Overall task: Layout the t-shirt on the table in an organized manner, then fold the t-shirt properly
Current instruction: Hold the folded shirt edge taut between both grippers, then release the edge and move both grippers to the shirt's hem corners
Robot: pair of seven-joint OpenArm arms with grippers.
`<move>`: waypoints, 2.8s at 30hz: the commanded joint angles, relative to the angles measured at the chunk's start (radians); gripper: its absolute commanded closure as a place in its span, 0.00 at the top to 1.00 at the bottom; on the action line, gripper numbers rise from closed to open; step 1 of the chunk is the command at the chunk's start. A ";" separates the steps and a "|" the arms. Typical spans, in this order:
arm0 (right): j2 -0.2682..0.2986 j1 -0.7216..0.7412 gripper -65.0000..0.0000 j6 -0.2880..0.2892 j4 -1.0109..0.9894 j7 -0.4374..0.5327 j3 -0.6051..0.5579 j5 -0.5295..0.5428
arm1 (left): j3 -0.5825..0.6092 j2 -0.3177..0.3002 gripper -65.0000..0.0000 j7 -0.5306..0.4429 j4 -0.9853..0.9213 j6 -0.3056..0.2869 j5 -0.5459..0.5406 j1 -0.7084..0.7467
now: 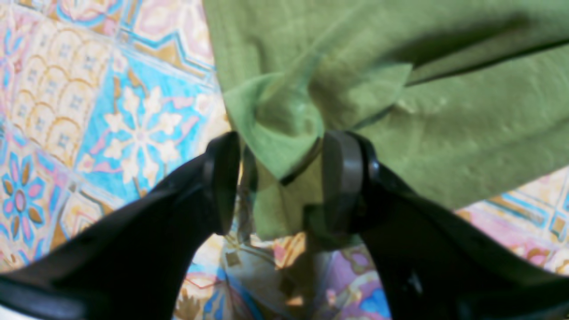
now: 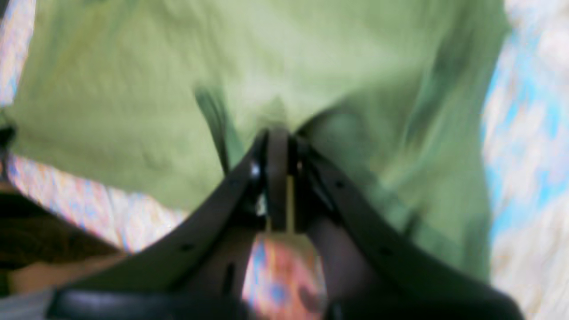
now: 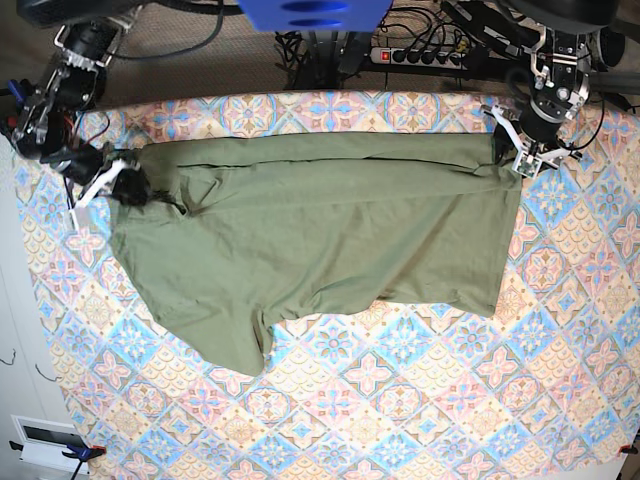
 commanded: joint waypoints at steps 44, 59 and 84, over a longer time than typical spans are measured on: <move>0.008 -0.046 0.54 0.003 0.264 -0.011 0.103 -0.071 | -0.153 -0.012 0.44 0.440 0.061 0.004 -0.493 -0.424; 0.002 0.189 0.54 0.003 0.126 -0.010 0.019 -0.108 | -0.121 0.027 0.44 0.465 -0.525 0.004 -0.467 -0.867; 0.010 0.275 0.54 0.003 0.054 -0.008 -0.043 -0.303 | 0.071 0.129 0.29 0.284 -0.858 -0.004 -0.475 -0.975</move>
